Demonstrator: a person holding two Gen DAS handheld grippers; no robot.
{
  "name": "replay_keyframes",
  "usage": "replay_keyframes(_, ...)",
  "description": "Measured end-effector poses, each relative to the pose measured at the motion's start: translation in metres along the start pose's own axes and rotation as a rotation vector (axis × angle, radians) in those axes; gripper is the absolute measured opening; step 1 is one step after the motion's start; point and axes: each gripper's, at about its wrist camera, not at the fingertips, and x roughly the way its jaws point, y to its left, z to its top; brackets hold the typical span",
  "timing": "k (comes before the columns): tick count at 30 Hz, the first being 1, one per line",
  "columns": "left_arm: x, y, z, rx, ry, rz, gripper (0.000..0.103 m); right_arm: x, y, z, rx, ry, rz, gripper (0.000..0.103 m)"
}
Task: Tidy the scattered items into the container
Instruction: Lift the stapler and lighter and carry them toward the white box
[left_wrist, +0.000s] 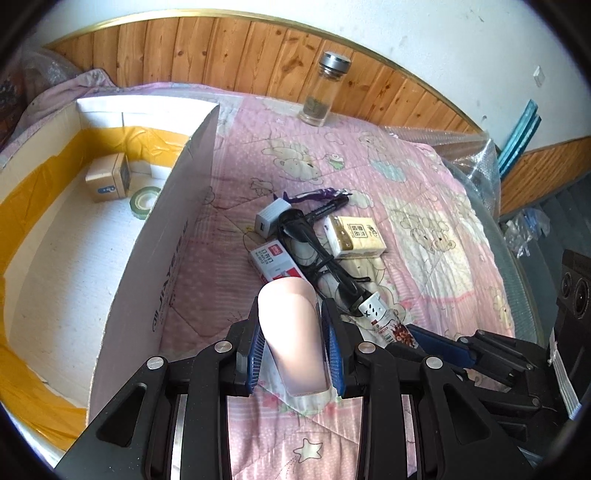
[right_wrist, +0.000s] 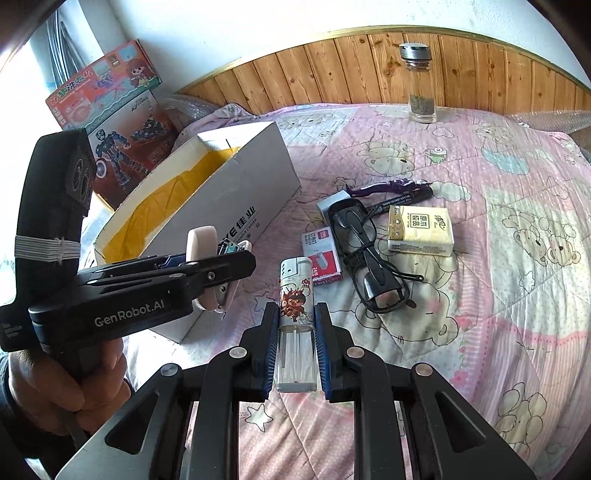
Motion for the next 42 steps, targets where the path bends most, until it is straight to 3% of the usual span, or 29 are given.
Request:
replay_keyframes(25,-0.058,0.024,0.017,-0.045,-0.110,-0.078,0.031,-0.019,0.055,0.031,-0.027,-0.062,-0.037,0.020)
replay_keyframes(42,-0.085,0.054,0.033,-0.139,-0.158,-0.140,0.031,-0.029,0.102,0.059,-0.106,-0.086,-0.045,0.020)
